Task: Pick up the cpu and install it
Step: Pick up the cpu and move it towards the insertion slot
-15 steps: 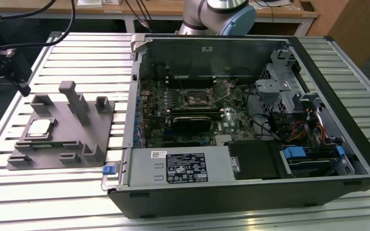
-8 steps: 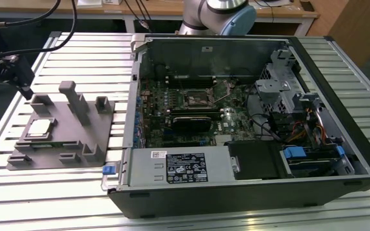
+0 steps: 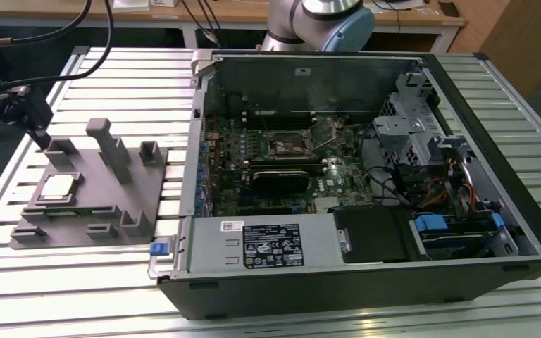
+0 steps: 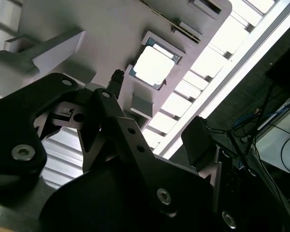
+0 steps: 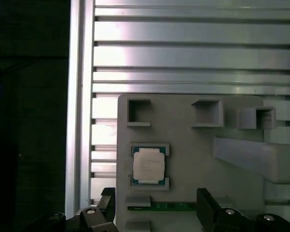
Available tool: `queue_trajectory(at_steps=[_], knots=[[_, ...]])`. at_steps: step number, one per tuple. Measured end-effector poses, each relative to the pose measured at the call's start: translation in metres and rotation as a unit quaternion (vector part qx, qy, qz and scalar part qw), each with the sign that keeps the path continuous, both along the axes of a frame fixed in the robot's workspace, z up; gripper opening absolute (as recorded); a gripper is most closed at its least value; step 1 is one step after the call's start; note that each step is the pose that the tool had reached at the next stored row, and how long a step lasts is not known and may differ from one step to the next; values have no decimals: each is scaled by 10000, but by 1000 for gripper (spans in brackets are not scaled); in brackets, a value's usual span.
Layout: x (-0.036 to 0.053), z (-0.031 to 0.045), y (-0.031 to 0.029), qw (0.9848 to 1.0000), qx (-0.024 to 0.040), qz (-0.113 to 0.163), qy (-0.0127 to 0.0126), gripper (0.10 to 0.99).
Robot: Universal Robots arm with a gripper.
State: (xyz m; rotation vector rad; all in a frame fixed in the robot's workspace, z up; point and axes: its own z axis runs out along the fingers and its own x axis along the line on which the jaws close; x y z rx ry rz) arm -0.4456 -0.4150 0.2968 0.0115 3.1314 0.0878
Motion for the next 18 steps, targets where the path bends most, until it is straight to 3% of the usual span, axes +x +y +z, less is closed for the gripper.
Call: queue_trajectory(at_steps=[6,11,18], knots=[[0,-48,0,10000,0,0,6,761],[-2,-125,-7,10000,0,2,75,761],[-2,-234,-17,10000,1,2,66,761]])
